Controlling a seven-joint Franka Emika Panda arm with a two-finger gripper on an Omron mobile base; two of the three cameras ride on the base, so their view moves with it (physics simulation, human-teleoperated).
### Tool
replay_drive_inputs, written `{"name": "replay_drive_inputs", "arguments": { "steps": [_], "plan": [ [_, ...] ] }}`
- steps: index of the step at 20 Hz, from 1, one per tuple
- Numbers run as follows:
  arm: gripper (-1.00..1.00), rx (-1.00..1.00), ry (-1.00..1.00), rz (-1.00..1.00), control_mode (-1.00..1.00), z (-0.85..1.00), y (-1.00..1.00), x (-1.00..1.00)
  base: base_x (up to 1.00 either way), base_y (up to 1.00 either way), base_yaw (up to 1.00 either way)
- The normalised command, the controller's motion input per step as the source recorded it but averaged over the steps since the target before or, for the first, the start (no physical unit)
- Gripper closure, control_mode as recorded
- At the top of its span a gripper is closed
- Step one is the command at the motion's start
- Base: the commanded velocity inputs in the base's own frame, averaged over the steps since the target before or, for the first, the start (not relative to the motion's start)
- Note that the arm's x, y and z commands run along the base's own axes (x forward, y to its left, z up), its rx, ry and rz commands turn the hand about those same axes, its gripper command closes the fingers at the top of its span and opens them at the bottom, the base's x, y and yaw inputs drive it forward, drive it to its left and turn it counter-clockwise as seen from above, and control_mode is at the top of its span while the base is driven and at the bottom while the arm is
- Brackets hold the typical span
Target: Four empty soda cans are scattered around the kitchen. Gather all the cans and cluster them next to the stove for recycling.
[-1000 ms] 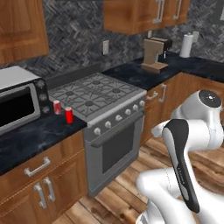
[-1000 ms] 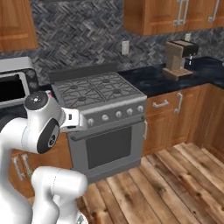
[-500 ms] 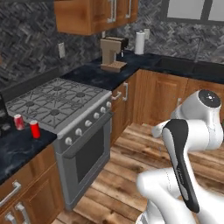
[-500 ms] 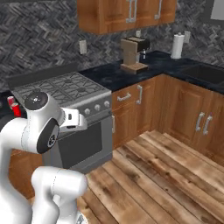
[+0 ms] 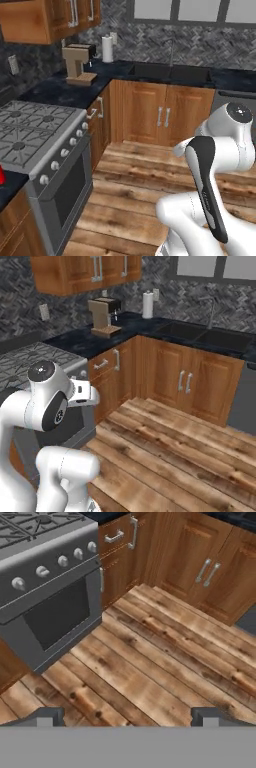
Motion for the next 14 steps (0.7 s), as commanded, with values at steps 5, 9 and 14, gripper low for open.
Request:
{"name": "replay_drive_inputs", "arguments": {
  "steps": [5, 9, 14],
  "plan": [
    [-1.00, 0.00, 0.00, 0.00, 1.00, 0.00, 0.00, 0.00, -0.38, 0.00, -0.47],
    [-1.00, 0.00, 0.00, 0.00, 1.00, 0.00, 0.00, 0.00, -0.39, 0.00, -0.48],
    [-1.00, 0.00, 0.00, 0.00, 1.00, 0.00, 0.00, 0.00, -0.37, 0.00, -0.49]
  ]
}}
